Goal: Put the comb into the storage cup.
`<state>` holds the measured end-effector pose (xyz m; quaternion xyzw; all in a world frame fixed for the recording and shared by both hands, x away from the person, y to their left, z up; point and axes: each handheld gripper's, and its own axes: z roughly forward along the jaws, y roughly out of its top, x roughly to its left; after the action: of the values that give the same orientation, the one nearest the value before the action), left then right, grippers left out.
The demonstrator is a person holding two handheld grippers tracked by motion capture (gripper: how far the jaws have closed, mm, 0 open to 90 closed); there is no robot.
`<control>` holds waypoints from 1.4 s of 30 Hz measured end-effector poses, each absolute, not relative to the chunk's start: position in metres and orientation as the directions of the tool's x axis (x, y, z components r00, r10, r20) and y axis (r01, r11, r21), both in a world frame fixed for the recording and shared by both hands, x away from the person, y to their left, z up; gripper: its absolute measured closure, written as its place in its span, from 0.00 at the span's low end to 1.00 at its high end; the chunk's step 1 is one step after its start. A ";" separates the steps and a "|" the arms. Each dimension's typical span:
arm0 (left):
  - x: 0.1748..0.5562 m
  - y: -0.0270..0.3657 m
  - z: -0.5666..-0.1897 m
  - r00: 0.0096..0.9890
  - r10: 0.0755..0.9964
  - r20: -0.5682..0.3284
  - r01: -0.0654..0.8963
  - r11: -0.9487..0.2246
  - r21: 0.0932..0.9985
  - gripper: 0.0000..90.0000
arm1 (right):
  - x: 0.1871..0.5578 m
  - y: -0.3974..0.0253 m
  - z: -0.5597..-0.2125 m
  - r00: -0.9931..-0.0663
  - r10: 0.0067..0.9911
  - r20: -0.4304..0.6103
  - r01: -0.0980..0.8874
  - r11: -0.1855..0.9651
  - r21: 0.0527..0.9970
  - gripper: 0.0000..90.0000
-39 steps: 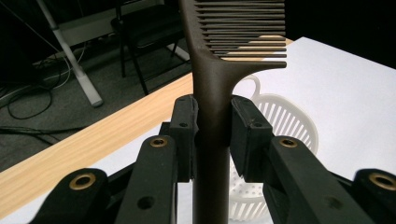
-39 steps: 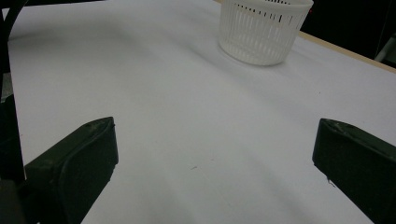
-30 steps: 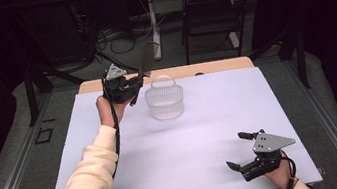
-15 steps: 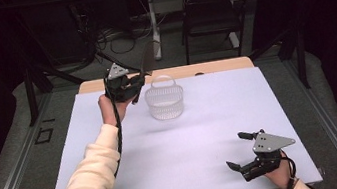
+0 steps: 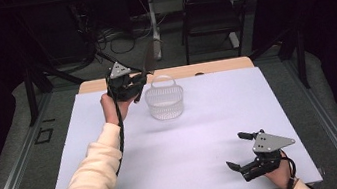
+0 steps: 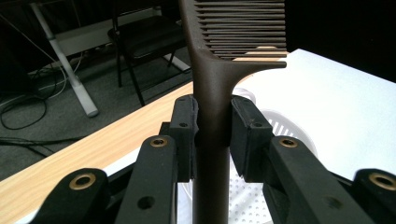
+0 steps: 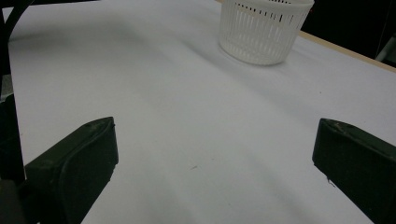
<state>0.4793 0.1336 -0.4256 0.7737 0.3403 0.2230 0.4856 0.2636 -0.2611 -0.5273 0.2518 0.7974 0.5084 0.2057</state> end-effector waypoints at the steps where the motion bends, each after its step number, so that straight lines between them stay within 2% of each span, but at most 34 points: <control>1: 0.480 0.133 -0.426 0.669 0.743 0.014 0.309 -0.295 0.904 0.80 | 0.264 -0.261 -0.527 -0.788 0.611 -0.072 0.193 0.356 0.914 0.00; 42: 0.490 0.110 -0.430 0.675 0.737 0.015 0.274 -0.270 0.923 0.80 | 0.264 -0.262 -0.527 -0.789 0.610 -0.073 0.192 0.357 0.914 0.00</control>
<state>0.4896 0.1096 -0.4295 0.7632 0.3312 0.2294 0.5053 0.2635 -0.2616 -0.5272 0.2513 0.7977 0.5081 0.2056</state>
